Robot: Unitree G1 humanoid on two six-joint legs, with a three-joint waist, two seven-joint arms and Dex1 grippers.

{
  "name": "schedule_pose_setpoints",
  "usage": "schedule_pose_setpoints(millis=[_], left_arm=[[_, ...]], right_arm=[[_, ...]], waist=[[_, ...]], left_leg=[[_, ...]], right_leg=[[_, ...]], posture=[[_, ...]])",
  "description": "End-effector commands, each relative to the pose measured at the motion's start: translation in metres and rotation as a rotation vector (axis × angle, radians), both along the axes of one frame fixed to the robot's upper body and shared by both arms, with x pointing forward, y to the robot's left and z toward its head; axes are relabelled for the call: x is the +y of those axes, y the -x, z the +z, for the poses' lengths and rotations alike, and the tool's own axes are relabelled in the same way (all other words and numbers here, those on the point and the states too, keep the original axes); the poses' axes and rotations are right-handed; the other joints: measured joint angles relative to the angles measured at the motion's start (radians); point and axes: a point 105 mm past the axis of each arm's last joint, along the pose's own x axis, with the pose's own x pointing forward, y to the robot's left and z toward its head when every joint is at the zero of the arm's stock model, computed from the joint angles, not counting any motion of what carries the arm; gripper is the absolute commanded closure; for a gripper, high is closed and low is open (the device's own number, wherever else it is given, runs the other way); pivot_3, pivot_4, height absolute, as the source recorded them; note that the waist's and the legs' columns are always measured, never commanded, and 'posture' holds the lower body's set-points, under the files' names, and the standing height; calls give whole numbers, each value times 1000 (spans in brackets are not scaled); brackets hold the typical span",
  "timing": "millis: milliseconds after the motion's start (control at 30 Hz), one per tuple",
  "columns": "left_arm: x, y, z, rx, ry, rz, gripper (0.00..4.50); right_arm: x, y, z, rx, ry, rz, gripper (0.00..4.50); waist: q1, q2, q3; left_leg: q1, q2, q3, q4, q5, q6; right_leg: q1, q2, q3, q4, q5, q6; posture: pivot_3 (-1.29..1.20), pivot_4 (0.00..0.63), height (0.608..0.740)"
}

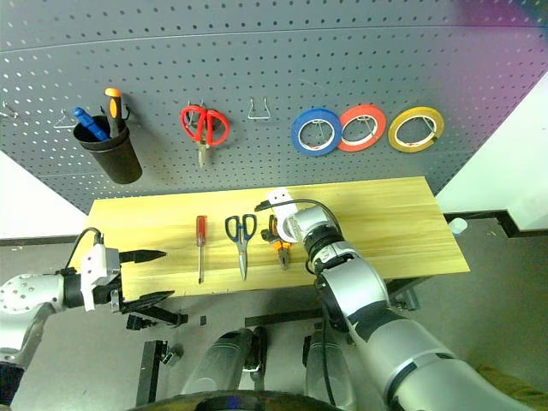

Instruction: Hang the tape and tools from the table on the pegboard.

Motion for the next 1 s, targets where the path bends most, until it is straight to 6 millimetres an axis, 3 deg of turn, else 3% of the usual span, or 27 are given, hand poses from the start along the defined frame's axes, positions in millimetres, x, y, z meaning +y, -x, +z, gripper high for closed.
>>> schedule_pose_setpoints(millis=[33,367,667,900,1000], left_arm=[[-2,-3,8,-42,-5,0,0],[-4,-7,8,-39,-1,5,0],[-3,-7,9,-39,-11,-9,0],[-3,-7,9,-41,-15,-12,0],[-3,-7,8,-44,-14,-12,0]], right_arm=[[-1,-3,1,-32,54,10,28],[0,-9,11,-53,17,-15,28],[12,5,-2,33,-12,-25,28],[9,9,-11,33,58,-38,28],[7,11,-15,22,120,9,620]], waist=[[-2,0,0],[-2,0,0],[-5,0,0],[-4,0,0],[-4,0,0]], left_leg=[[0,0,0,0,0,0],[0,0,0,-6,2,-2],[0,0,0,-11,3,-5],[0,0,0,-11,3,-5],[0,0,0,-11,4,-6]], right_leg=[[0,0,0,0,0,0],[-3,0,0,0,0,1],[-6,0,1,-1,0,0],[-6,0,0,-1,0,-1],[-6,0,0,-1,0,-1]], posture=[[130,177,733],[112,173,733],[102,170,733],[96,162,733],[94,155,733]])
